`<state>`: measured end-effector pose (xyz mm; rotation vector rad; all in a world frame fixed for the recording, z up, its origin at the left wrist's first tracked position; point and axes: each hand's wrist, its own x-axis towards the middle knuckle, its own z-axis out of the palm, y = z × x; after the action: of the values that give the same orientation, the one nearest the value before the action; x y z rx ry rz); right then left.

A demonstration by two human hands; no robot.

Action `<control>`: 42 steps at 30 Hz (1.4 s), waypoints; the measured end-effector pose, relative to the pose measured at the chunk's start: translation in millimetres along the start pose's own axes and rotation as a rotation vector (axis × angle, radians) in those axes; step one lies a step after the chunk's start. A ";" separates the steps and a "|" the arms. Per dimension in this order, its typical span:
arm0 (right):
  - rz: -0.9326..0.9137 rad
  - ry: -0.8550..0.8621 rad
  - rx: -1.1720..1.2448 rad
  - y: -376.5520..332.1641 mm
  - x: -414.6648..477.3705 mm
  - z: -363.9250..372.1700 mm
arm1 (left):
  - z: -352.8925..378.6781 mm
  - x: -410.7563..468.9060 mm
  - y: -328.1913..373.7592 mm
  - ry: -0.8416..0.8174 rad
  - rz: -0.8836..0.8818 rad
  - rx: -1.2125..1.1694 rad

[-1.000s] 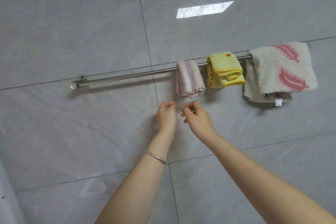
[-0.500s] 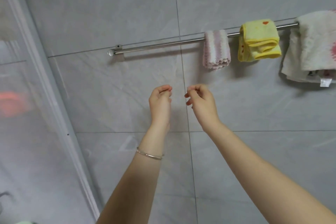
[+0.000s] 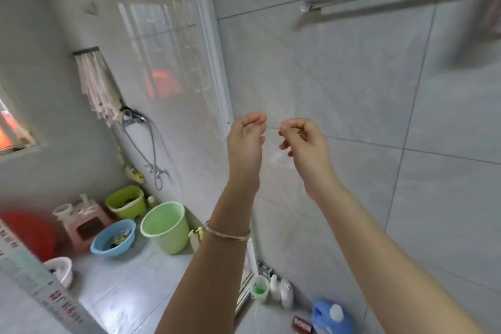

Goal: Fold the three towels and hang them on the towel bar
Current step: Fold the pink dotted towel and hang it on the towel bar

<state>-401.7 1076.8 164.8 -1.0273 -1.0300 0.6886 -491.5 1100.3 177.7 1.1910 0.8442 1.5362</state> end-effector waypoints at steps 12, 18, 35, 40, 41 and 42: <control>0.193 -0.321 0.025 36.7 -154.0 170.1 | -220.4 -98.1 23.4 0.441 -0.069 0.025; 0.351 -0.421 0.090 53.4 -236.0 213.4 | -302.0 -164.7 30.0 0.649 -0.105 0.002; 0.516 -1.036 0.155 54.9 -358.5 280.4 | -385.6 -289.4 47.3 1.153 0.010 0.009; 0.561 -1.223 0.189 50.2 -378.8 279.4 | -377.8 -323.3 49.4 1.319 0.049 0.044; 0.569 -1.262 0.191 49.3 -384.5 277.6 | -376.7 -332.3 48.4 1.364 0.053 0.045; 0.571 -1.302 0.188 48.4 -391.2 275.4 | -375.6 -341.9 47.7 1.412 0.061 0.042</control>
<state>-806.4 859.6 22.7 -0.6232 -1.7115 2.0276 -851.2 774.1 21.4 -0.0537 1.6954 2.3550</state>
